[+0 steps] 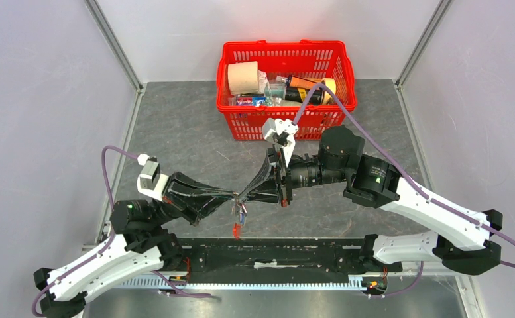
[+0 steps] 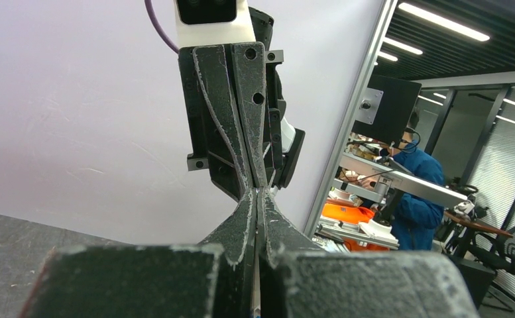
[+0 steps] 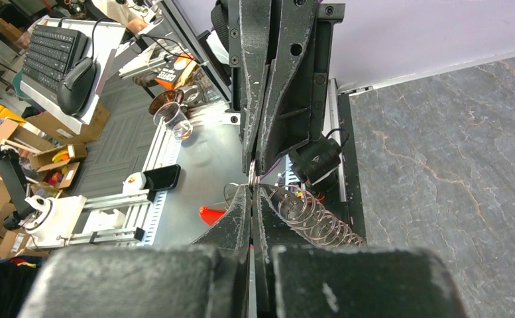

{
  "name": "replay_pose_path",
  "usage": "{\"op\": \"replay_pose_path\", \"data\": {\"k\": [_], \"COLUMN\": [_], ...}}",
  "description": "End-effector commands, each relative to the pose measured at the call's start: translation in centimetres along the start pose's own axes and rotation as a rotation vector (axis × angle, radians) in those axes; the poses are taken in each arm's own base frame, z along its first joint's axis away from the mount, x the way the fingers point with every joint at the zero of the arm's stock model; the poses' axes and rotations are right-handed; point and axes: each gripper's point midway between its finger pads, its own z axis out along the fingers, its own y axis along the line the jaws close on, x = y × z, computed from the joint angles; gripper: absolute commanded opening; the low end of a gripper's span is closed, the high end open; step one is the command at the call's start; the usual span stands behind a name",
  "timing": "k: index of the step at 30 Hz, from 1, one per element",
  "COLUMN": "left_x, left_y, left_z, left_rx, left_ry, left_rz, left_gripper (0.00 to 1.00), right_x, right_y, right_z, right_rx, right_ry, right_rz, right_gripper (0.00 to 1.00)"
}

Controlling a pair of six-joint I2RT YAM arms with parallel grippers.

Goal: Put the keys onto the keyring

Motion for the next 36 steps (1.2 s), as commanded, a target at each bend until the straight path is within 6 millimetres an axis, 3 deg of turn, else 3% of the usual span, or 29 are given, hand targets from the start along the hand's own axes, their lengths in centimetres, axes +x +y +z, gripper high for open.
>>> {"op": "replay_pose_path", "data": {"k": [1, 6, 11, 15, 21, 26, 36], "left_x": [-1.4, -0.9, -0.3, 1.4, 4.6, 7.5, 8.7], "left_y": [-1.2, -1.7, -1.4, -0.3, 0.7, 0.6, -0.7], "left_z": [0.3, 0.0, -1.9, -2.9, -3.0, -2.9, -3.2], "left_rx": [0.041, 0.028, -0.08, -0.171, -0.208, -0.164, -0.086], "left_ry": [-0.038, 0.045, 0.151, 0.259, 0.433, 0.543, 0.584], "left_rz": [-0.01, -0.031, -0.04, -0.068, -0.136, -0.23, -0.309], "left_gripper": [0.02, 0.24, 0.36, 0.39, 0.42, 0.48, 0.53], "right_x": [-1.3, 0.2, 3.9, 5.8, 6.8, 8.4, 10.0], "right_y": [1.4, 1.4, 0.9, 1.8, 2.6, 2.0, 1.1], "right_z": [-0.1, -1.2, -2.7, -3.1, -3.2, -3.0, -2.6], "right_rx": [-0.048, -0.024, 0.009, -0.05, -0.103, -0.091, -0.086], "right_ry": [-0.022, 0.051, 0.188, 0.246, 0.316, 0.385, 0.439], "right_rz": [-0.043, -0.032, 0.013, 0.058, 0.107, 0.147, 0.158], "right_gripper": [0.0, 0.0, 0.0, 0.0, 0.0, 0.0, 0.0]}}
